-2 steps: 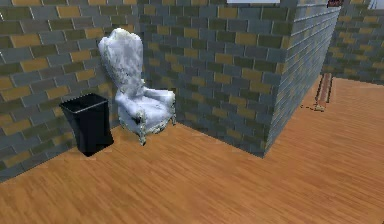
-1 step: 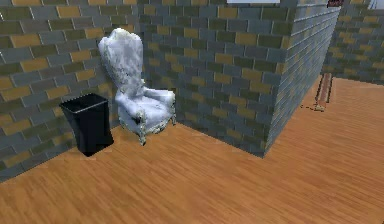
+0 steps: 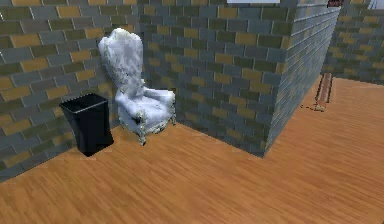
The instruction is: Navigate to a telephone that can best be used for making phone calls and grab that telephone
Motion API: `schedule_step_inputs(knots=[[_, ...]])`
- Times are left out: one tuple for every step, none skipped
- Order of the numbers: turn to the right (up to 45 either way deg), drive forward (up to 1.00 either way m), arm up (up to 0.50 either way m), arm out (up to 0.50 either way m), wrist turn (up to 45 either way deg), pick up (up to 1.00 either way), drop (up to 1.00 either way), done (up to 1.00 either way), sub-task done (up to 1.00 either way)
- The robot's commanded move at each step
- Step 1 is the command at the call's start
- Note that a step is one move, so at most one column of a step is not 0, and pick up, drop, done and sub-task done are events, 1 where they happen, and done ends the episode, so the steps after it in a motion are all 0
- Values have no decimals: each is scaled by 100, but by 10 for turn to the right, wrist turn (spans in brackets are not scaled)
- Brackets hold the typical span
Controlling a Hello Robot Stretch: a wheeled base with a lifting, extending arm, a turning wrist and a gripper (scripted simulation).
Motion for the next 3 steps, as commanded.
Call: schedule_step_inputs(knots=[[0,0,0,0,150,0,0,0,0],[0,0,0,0,0,100,0,0,0],[0,0,0,0,0,0,0,100,0]])
